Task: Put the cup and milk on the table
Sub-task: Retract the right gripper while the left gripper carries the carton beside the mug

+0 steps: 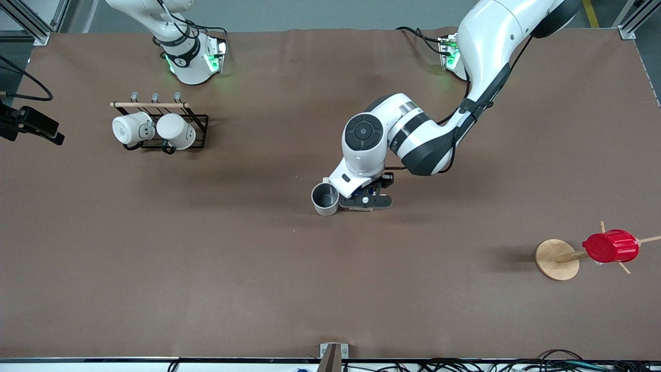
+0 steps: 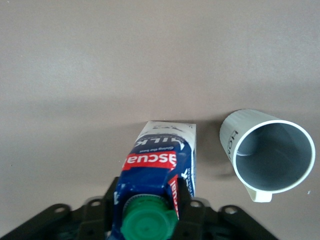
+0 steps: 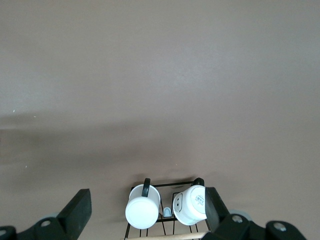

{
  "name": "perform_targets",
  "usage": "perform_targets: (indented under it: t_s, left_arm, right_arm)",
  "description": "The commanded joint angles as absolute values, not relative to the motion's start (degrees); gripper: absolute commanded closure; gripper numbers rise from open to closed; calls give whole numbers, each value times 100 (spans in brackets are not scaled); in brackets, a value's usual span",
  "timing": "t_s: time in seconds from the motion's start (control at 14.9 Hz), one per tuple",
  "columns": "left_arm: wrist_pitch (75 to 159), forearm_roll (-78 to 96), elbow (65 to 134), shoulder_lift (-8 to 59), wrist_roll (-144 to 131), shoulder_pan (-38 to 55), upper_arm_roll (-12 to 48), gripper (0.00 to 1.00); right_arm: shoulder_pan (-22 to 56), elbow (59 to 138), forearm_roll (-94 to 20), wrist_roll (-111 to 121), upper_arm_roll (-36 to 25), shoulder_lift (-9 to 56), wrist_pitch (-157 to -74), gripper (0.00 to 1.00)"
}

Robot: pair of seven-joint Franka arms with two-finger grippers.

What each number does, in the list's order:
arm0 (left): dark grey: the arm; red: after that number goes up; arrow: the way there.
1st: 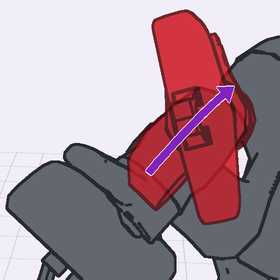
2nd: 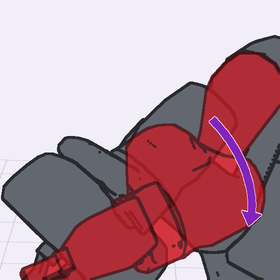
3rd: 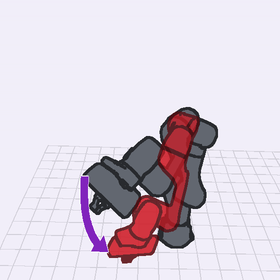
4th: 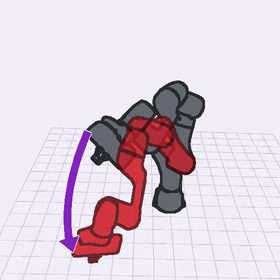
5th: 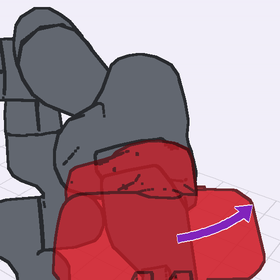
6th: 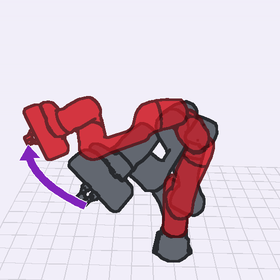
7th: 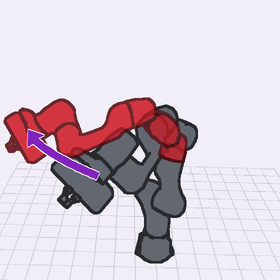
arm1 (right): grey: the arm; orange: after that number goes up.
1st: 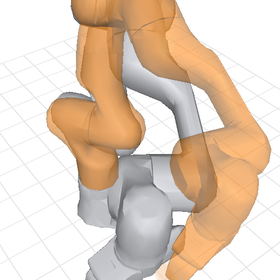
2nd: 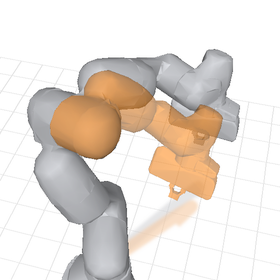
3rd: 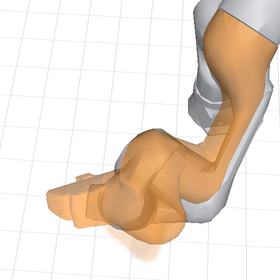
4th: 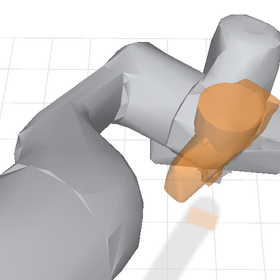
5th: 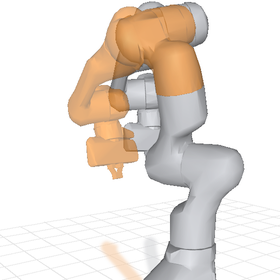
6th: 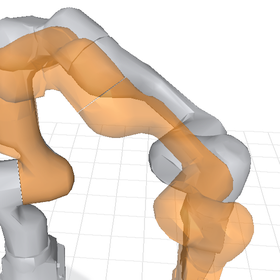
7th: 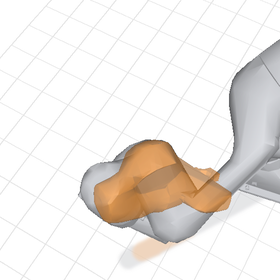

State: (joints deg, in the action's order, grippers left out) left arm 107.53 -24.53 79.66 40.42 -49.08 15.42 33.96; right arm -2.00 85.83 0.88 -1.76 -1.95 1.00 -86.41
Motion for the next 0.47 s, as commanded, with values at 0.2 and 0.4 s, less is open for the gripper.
perform_targets:
  t_s: [0.2, 0.4]
  left_arm:
    - [10626, -2558, 7822, 3579, -4948, 1459, 3428, 0]
    - [10600, -2181, 7840, 3113, -4703, 1310, 3410, 0]
  right_arm:
    - [-299, 8560, 62, -53, -325, 62, -8560, 0]
    - [-308, 8561, 70, -35, -325, 70, -8569, 0]
